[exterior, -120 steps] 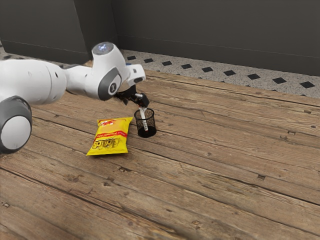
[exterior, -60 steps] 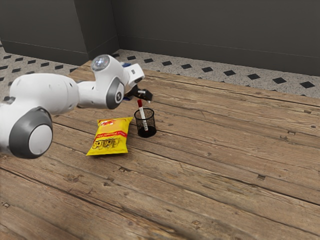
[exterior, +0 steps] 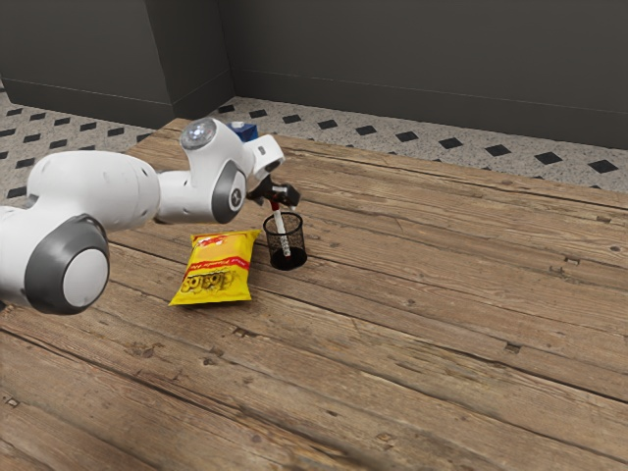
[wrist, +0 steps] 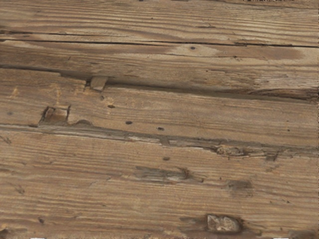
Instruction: Take the marker out of the pen holder and place it to the left of the pen holder.
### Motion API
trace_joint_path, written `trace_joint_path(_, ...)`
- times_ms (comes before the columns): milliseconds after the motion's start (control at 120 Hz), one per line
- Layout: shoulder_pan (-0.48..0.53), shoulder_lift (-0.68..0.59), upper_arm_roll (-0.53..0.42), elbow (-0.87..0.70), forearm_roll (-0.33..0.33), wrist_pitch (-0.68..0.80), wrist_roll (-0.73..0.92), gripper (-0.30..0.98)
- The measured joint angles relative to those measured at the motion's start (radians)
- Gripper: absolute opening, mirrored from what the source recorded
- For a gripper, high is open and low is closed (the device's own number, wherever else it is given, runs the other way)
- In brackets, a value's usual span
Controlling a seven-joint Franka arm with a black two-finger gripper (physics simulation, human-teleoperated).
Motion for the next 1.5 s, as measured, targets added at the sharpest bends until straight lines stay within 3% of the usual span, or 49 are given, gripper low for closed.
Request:
trace_joint_path(308,-0.001,-0.012,0.0,-0.011,-0.034,0.001,0.007,0.13)
trace_joint_path(458,-0.001,-0.013,0.0,-0.013,-0.035,0.002,0.008,0.01)
trace_joint_path(758,-0.044,-0.137,0.003,-0.136,-0.028,0.004,0.0,-0.06)
trace_joint_path(1125,-0.072,-0.468,0.045,-0.39,-0.004,-0.01,-0.004,-0.06)
trace_joint_path(1300,0.04,-0.524,0.047,-0.435,0.077,-0.146,-0.007,-0.06)
trace_joint_path(1500,0.145,-0.498,0.046,-0.435,0.11,-0.321,-0.014,-0.06)
